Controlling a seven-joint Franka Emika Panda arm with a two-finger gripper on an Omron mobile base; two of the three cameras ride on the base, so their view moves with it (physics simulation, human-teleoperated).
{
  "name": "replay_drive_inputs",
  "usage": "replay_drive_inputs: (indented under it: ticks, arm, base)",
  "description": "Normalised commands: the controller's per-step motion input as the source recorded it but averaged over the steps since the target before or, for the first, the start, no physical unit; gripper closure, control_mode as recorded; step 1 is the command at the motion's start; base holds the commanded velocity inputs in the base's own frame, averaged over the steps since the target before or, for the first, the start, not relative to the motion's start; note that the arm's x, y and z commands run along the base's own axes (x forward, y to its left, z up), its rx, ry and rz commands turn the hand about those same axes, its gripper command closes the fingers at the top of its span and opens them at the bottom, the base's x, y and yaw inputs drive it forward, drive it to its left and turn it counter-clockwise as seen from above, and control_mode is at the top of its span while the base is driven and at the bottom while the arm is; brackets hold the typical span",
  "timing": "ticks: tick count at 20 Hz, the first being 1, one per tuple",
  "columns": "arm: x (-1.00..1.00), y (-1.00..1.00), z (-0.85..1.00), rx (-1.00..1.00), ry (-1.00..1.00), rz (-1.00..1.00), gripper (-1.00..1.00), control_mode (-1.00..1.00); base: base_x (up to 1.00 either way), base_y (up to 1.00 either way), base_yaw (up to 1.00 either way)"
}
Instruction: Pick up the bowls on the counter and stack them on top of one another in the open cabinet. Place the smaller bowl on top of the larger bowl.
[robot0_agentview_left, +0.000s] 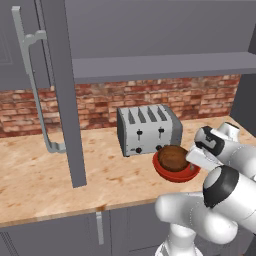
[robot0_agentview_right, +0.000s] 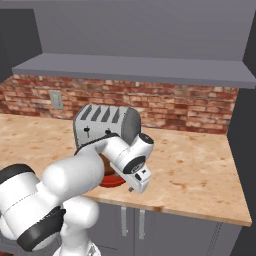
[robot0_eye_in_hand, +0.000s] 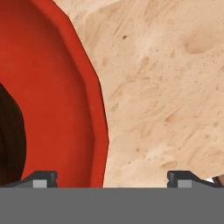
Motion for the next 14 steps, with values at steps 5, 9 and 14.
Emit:
replay_drive_inputs:
  ticks: [5,9,14]
  arm:
    - [0.08,0.00,-0.06,0.02,0.00,0.00,-1.00,-1.00]
    - [0.15,0.02,-0.06,0.02,0.00,0.00,-1.00,-1.00]
    - [0.11,0.00,-0.08,0.02,0.00,0.00,-1.00,-1.00]
  base:
    - [0.00,0.00,0.00]
    - [0.00,0.00,0.00]
    - [0.00,0.00,0.00]
